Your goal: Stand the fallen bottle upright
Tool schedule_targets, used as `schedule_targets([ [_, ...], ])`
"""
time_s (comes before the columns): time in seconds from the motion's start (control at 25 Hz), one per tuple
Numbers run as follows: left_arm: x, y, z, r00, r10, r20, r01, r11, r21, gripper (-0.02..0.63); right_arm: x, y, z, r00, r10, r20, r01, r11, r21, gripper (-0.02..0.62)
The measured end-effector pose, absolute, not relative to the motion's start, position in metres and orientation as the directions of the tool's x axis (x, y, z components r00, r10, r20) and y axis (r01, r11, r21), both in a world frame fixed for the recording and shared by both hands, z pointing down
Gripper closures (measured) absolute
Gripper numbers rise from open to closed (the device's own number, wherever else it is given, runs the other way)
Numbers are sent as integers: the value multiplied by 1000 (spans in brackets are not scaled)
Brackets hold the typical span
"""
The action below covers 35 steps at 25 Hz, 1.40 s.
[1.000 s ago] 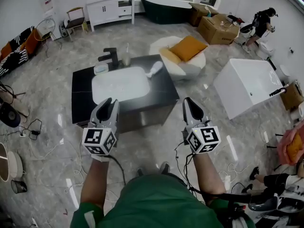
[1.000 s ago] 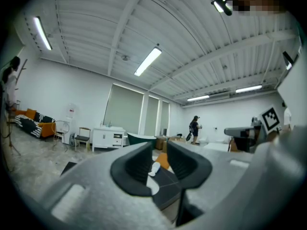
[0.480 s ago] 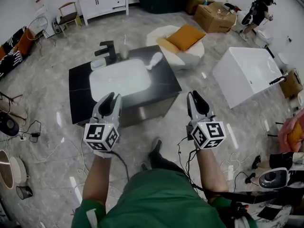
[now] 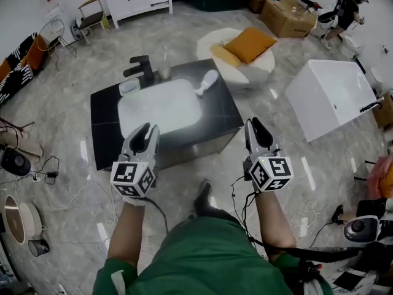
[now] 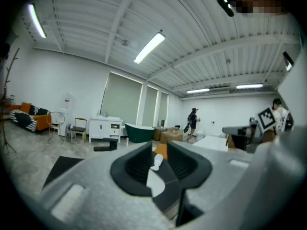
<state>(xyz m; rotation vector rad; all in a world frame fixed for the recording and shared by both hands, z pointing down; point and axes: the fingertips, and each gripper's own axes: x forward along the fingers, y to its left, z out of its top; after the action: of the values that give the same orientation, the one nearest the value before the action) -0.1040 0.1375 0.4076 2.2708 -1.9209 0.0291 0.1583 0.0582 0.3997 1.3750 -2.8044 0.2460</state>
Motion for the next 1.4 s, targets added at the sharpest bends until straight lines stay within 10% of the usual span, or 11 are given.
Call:
schedule_targets([
  [1.4,-197,-127,444,277,-941,195,-954,-246,169,512,75,-197,445,-505,-833,226,-857,514,-20,543],
])
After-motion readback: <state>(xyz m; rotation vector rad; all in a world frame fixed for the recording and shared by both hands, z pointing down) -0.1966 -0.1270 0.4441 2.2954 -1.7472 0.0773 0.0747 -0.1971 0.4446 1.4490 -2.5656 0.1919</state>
